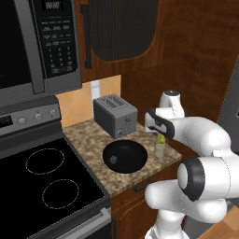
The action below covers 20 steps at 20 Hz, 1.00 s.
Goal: Grab a lemon wedge from the fridge and one ice cube from the ice bowl, and put them in the glass of lemonade.
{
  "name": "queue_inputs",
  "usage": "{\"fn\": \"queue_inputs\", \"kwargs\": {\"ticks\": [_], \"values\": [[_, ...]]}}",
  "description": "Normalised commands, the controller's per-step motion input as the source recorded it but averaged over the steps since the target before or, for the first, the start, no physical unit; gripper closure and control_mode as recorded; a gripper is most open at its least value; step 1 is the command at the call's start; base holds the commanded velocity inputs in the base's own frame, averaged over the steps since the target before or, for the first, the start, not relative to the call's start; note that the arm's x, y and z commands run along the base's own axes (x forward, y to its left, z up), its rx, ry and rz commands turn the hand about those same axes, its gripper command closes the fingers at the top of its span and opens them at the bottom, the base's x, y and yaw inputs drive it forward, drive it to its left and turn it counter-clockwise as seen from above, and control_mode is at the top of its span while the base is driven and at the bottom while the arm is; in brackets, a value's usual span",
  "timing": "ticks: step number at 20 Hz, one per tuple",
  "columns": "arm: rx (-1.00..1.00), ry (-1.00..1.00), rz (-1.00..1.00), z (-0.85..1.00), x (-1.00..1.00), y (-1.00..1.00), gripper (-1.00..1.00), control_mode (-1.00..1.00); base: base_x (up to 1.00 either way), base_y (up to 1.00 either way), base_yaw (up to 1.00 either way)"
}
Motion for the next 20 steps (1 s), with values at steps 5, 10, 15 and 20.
{"fn": "queue_inputs", "kwargs": {"ticks": [5, 10, 15, 20], "values": [[0.0, 0.0, 0.0, 0.0, -0.03, 0.0, -1.0, -1.0, 0.0, 0.0, 0.0], [0.0, 0.0, 0.0, 0.08, -0.05, 0.0, -1.0, -1.0, 0.0, 0.0, 0.0], [0.01, 0.0, 0.0, 0.15, -0.06, 0.0, -1.0, -1.0, 0.0, 0.0, 0.0], [0.0, -0.04, 0.0, 0.41, -0.32, 0.15, -1.0, -1.0, 0.0, 0.0, 0.0]]}}
